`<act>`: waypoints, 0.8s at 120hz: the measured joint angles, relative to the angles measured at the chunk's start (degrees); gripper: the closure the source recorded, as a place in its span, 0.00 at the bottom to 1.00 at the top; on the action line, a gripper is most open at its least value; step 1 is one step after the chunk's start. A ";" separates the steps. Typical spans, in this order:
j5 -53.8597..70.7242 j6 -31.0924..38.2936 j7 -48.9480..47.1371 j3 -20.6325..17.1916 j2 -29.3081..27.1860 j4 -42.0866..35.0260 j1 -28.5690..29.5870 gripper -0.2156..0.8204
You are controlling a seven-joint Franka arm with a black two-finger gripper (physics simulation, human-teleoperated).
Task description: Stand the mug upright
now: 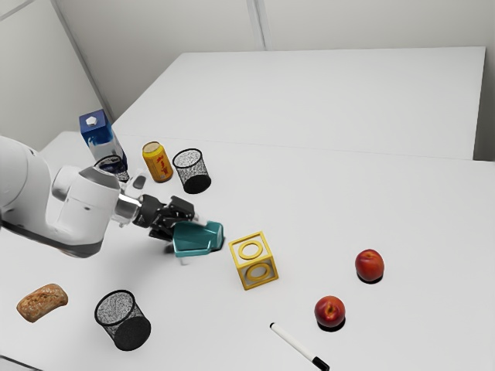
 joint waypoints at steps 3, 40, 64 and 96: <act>-0.04 -0.05 0.36 0.00 -0.04 0.00 0.00 0.49; 0.04 -0.14 3.50 -0.01 -0.93 -0.03 0.00 0.78; 0.70 0.14 4.75 0.05 -4.07 -0.21 0.04 0.92; 12.88 2.36 2.97 -0.06 -10.22 -0.11 -0.63 0.94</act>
